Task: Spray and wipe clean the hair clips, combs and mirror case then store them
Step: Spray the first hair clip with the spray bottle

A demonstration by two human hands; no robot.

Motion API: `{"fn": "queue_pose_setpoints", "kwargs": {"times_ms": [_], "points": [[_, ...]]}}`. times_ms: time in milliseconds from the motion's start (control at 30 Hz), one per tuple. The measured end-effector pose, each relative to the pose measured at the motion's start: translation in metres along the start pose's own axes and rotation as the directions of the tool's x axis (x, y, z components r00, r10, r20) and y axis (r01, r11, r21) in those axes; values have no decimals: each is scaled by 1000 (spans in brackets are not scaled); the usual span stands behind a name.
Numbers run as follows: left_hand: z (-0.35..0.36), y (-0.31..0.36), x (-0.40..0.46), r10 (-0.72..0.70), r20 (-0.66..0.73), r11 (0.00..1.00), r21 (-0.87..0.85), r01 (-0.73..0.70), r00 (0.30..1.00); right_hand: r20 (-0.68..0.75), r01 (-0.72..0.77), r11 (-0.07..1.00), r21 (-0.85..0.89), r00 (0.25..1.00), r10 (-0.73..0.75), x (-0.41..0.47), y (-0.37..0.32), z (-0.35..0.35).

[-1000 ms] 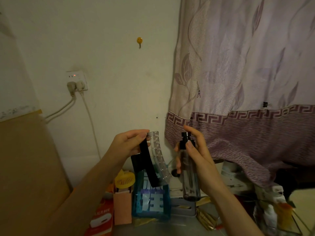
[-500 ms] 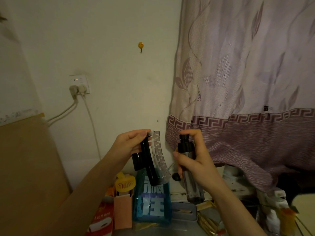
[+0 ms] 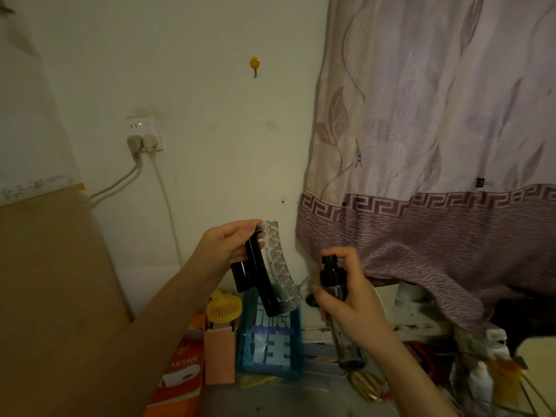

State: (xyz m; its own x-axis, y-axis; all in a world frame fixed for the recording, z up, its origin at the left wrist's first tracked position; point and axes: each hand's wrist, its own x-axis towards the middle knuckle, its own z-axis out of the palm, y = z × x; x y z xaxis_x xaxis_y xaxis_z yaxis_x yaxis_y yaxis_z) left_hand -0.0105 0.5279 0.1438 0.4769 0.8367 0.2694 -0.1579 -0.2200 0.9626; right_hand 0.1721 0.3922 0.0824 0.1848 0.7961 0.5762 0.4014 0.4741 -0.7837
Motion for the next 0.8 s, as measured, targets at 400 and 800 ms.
{"fn": "queue_pose_setpoints", "kwargs": {"times_ms": [400,800], "points": [[-10,-20,-9,-107,-79,989,-106,99,991,-56,-71,993,97,996,76,-24,22,15],[-9,-68,-35,-253,-212,959,-183,216,944,3,-254,934,252,965,262,-46,39,44]]}}
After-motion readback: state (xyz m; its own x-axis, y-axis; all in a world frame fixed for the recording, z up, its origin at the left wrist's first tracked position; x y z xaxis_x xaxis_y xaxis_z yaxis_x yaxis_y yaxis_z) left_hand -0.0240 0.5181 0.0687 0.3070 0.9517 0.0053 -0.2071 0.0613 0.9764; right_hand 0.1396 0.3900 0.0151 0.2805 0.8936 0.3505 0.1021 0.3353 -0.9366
